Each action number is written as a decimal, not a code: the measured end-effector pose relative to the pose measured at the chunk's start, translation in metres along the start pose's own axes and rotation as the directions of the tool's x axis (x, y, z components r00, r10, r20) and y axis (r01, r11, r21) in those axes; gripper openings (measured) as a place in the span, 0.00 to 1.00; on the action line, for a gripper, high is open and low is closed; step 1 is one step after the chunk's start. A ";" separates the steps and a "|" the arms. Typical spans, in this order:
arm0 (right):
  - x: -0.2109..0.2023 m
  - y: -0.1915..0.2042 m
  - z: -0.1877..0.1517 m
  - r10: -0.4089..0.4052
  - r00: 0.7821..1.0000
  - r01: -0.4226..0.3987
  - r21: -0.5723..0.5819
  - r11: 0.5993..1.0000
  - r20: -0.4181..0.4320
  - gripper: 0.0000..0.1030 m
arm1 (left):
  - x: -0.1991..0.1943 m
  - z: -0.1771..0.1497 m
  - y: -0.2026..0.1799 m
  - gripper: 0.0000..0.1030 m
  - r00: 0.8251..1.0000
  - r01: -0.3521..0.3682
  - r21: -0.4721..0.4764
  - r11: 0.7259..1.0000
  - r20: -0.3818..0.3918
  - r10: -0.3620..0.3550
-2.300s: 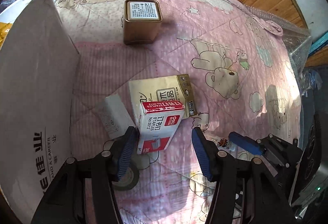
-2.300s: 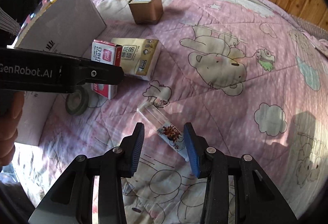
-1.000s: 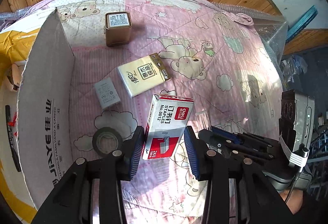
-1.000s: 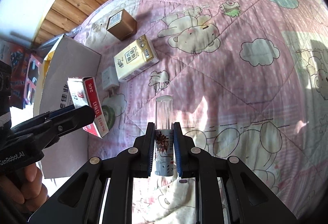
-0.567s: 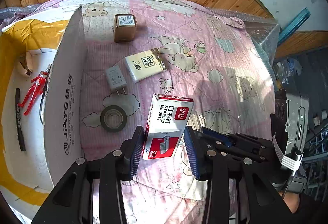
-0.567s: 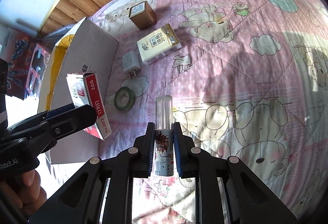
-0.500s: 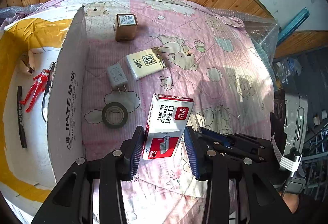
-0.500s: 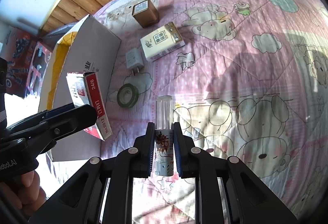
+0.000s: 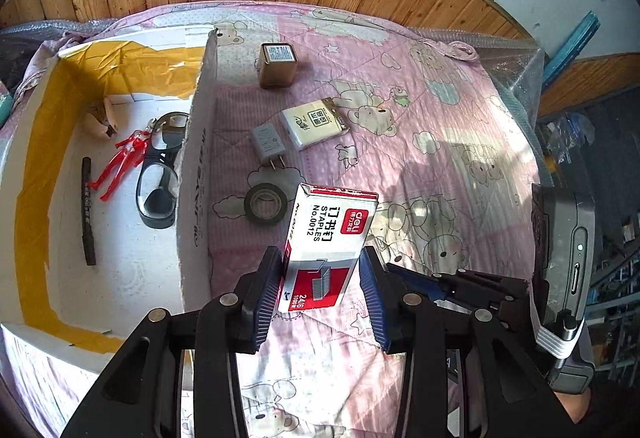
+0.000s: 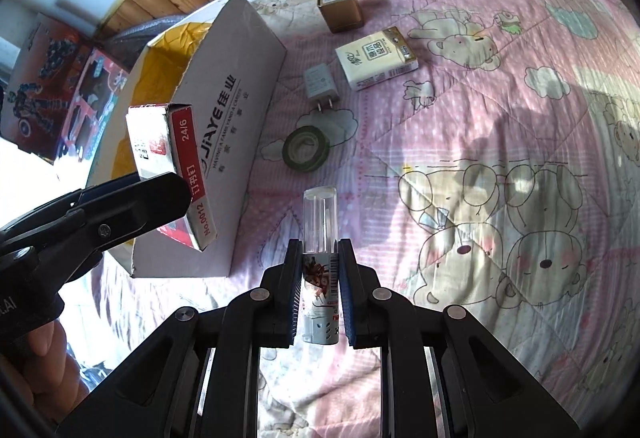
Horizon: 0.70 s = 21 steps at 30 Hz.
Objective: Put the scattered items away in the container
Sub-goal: 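Lift the tube and staples box and carry both toward the white box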
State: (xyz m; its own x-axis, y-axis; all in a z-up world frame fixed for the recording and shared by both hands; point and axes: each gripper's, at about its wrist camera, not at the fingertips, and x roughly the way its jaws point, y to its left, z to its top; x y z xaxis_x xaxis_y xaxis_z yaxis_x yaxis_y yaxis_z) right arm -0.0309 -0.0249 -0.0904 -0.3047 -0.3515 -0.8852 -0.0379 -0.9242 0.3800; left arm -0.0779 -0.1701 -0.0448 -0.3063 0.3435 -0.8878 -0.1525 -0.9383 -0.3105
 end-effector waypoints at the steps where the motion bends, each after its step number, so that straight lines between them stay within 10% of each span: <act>1: -0.001 0.004 -0.002 -0.001 1.000 0.001 -0.006 1.000 0.000 0.18 | -0.003 -0.002 0.002 0.40 1.000 0.000 -0.004 1.000 0.005 0.000; 21: -0.012 0.087 -0.034 0.017 1.000 -0.019 -0.155 0.988 -0.016 0.18 | -0.072 -0.054 0.047 0.40 0.988 -0.083 -0.063 0.995 0.127 0.091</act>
State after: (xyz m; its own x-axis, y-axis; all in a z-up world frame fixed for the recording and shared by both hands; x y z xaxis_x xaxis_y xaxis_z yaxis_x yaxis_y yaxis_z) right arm 0.0017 -0.1063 -0.0555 -0.2897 -0.3694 -0.8829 0.1161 -0.9293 0.3507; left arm -0.0118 -0.2407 -0.0141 -0.4357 0.2591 -0.8620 -0.0670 -0.9643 -0.2560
